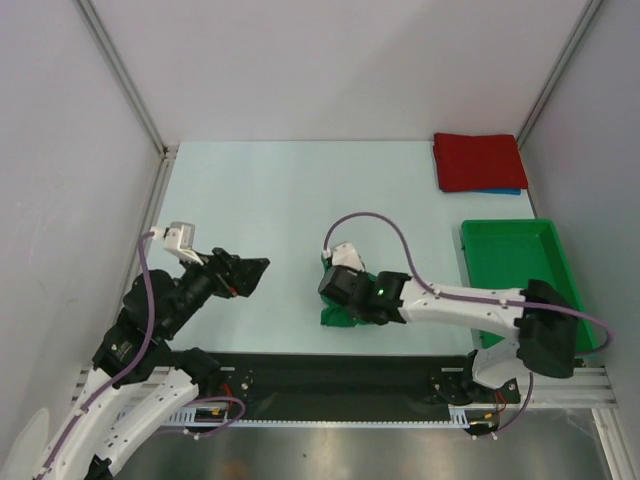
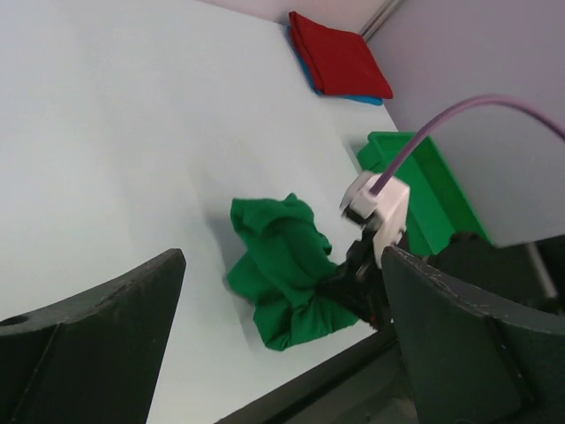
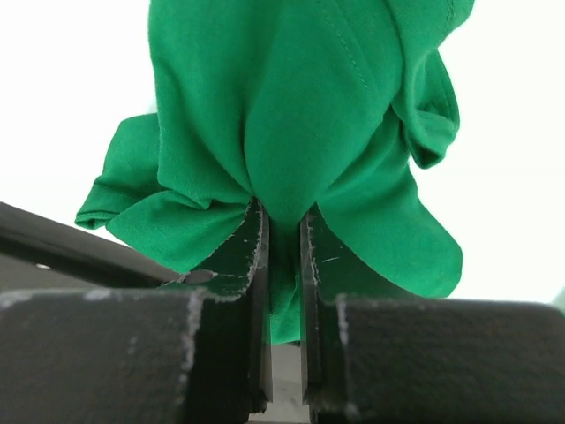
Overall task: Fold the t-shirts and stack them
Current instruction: Move the tshirt to the center of the board, then flatten the tshirt out
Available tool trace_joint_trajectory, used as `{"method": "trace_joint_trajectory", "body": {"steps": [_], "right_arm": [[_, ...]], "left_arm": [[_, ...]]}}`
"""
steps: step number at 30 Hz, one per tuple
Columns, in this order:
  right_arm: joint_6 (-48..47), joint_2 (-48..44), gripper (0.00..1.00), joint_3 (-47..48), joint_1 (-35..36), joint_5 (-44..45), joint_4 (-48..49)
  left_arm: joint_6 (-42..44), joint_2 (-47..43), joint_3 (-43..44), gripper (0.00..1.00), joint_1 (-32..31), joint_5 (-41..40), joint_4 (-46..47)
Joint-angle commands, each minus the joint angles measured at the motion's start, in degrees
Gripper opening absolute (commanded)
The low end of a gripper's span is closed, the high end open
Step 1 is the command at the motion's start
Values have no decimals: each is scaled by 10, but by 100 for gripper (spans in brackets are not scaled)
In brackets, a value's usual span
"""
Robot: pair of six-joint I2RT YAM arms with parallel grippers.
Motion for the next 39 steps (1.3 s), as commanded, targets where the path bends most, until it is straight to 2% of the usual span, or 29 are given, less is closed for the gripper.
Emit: {"method": "trace_joint_trajectory", "body": {"steps": [1, 3, 4, 5, 7, 8, 11, 13, 14, 15, 17, 18, 19, 22, 25, 33, 36, 37, 39], "right_arm": [[49, 25, 1, -1, 23, 28, 66], [62, 35, 9, 4, 24, 21, 59], [69, 35, 18, 10, 22, 24, 48], [86, 31, 53, 14, 22, 49, 35], [95, 4, 98, 13, 15, 67, 13], [84, -9, 100, 6, 8, 57, 19], [47, -62, 100, -32, -71, -59, 66], [33, -82, 100, -52, -159, -145, 95], [10, -100, 100, -70, -184, -162, 104], [-5, -106, 95, -81, -199, -178, 126], [-29, -114, 65, -100, -239, -226, 139], [-33, -113, 55, -105, -250, -237, 143], [-38, -110, 51, -110, -263, -253, 143], [-55, -90, 53, -140, -305, -283, 159], [-59, -76, 54, -166, -341, -320, 181], [-52, -43, 57, -196, -349, -360, 230], [-48, -25, 51, -191, -350, -372, 239], [-49, -21, 42, -190, -350, -372, 239], [-49, -12, 39, -183, -350, -365, 241]], "left_arm": [[-8, 8, 13, 99, -4, -20, -12], [-13, 18, 7, 96, -4, -7, -8], [-11, 36, -3, 95, -4, 6, -3], [-9, 48, -7, 94, -4, 18, 15], [-7, 90, -17, 93, -4, 47, 22], [-8, 105, -20, 93, -4, 46, 28], [-11, 155, -42, 91, -3, 54, 77], [-15, 190, -59, 85, -4, 58, 110], [-16, 233, -63, 85, -5, 60, 139], [-12, 265, -62, 83, -5, 65, 149], [-5, 328, -44, 81, -7, 80, 173], [-2, 396, -34, 79, -9, 86, 179], [7, 425, -14, 78, -15, 83, 183], [16, 522, 17, 78, -29, 68, 208], [8, 586, 27, 71, -33, 85, 241], [-10, 666, 25, 70, -46, 123, 316], [-10, 693, 37, 60, -46, 143, 321], [-10, 694, 37, 56, -46, 144, 324], [-6, 693, 37, 48, -45, 137, 331]]}}
